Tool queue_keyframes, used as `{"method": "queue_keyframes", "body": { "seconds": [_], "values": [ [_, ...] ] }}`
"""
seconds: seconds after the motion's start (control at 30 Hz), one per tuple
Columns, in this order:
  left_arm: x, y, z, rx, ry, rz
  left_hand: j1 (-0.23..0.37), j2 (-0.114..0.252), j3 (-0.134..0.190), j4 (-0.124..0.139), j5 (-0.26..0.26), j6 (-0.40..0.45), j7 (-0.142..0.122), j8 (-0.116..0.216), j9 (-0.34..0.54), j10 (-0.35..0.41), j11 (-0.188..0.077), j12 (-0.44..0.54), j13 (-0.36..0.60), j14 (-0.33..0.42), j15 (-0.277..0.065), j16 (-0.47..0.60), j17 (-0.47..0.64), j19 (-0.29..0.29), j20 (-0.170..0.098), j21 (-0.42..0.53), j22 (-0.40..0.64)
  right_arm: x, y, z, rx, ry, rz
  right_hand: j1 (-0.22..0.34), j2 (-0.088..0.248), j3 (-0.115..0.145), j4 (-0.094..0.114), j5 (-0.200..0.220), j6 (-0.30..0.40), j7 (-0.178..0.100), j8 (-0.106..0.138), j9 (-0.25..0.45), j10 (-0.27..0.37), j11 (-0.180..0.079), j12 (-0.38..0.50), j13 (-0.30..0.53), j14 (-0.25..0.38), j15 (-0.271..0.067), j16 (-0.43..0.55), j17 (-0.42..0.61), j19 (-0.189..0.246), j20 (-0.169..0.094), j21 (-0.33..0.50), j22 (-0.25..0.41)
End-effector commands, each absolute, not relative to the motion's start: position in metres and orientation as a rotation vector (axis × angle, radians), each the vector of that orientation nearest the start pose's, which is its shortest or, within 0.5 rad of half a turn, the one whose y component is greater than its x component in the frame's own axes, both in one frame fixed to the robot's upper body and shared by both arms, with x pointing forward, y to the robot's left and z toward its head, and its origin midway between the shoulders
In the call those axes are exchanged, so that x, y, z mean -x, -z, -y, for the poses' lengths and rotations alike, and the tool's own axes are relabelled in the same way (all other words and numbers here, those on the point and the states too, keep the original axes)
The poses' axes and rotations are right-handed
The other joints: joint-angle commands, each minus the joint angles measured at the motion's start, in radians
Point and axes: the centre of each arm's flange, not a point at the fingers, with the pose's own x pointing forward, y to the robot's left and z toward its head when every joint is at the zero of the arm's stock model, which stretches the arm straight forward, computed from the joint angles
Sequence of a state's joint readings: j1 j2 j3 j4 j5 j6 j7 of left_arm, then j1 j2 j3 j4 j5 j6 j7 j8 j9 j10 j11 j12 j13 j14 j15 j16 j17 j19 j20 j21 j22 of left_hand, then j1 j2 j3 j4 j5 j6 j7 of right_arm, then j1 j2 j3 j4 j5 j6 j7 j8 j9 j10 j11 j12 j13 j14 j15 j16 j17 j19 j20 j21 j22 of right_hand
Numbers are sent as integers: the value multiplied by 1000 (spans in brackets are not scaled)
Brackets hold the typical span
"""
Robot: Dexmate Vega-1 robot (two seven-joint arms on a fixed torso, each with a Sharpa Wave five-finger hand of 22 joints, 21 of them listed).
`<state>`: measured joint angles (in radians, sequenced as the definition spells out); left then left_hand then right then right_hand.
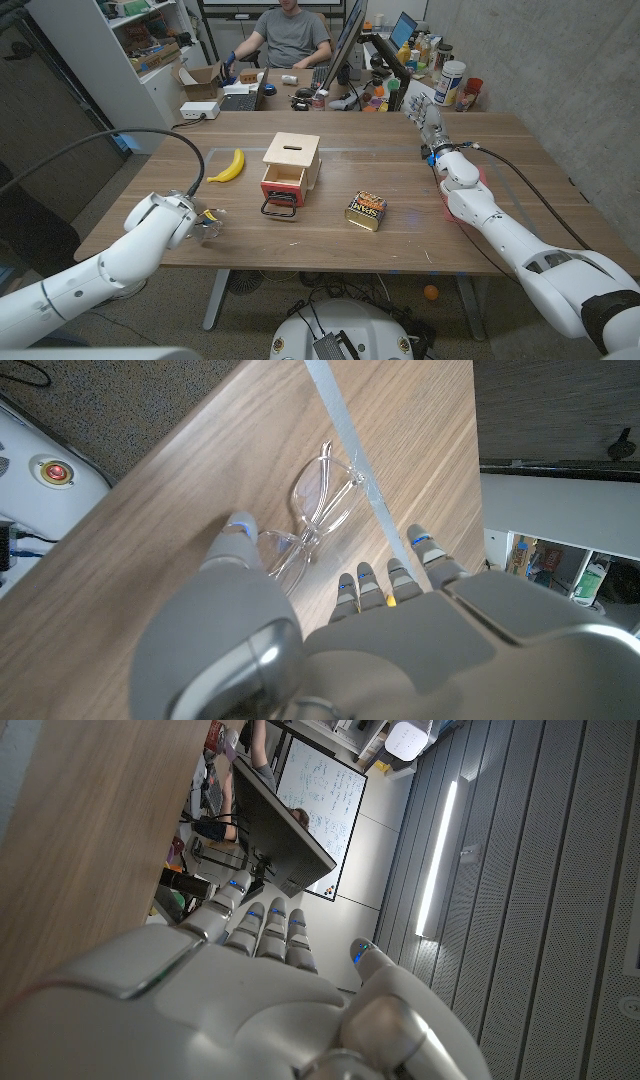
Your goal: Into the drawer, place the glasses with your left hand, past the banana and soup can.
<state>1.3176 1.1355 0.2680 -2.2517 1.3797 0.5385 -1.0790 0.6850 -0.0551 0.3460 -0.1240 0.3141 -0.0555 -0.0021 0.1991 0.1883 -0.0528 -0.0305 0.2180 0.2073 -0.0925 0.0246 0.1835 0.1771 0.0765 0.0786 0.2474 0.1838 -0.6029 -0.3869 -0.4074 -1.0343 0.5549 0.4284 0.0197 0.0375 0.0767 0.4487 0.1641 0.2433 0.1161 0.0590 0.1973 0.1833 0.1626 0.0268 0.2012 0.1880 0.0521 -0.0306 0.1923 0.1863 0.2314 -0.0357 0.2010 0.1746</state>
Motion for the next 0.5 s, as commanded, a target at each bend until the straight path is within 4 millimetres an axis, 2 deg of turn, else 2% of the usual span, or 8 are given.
{"method": "queue_keyframes", "body": {
  "seconds": [0.03, 0.4, 0.5],
  "values": [
    [-477, 70, -339, -2159, -64, -426, 5, 10, -8, 0, -3, -1, -3, 1, 6, -5, -5, 1, 2, -3, -5, 5, 0, 16, -2, 2, 2, -685, -46, 280, -13, -144, 736, -5, 71, 6, -1, -3, 12, -3, -3, 2, 12, 2, -4, 3, 8, -2, 0, 0, 7, -30, 1, 1],
    [-482, 75, -338, -2167, -62, -424, 19, 21, -12, -2, -11, -2, -5, -1, 6, 5, -9, 6, 3, 9, -5, 8, -1, 36, -7, 3, 2, -686, -45, 284, -19, -134, 736, -5, 71, 7, 0, -3, 13, -4, -2, 2, 14, 3, -4, 3, 9, -1, 0, 0, 8, -30, 1, 1],
    [-484, 76, -337, -2167, -56, -418, 29, 26, -14, -4, -15, 0, -8, -1, 6, 16, -11, 11, 3, 20, -13, 10, -1, 69, -18, 12, 2, -686, -44, 285, -21, -132, 735, -5, 71, 7, 0, -3, 15, -5, -2, 2, 15, 2, -4, 3, 11, 0, 1, 0, 8, -30, 1, 1]
  ]
}}
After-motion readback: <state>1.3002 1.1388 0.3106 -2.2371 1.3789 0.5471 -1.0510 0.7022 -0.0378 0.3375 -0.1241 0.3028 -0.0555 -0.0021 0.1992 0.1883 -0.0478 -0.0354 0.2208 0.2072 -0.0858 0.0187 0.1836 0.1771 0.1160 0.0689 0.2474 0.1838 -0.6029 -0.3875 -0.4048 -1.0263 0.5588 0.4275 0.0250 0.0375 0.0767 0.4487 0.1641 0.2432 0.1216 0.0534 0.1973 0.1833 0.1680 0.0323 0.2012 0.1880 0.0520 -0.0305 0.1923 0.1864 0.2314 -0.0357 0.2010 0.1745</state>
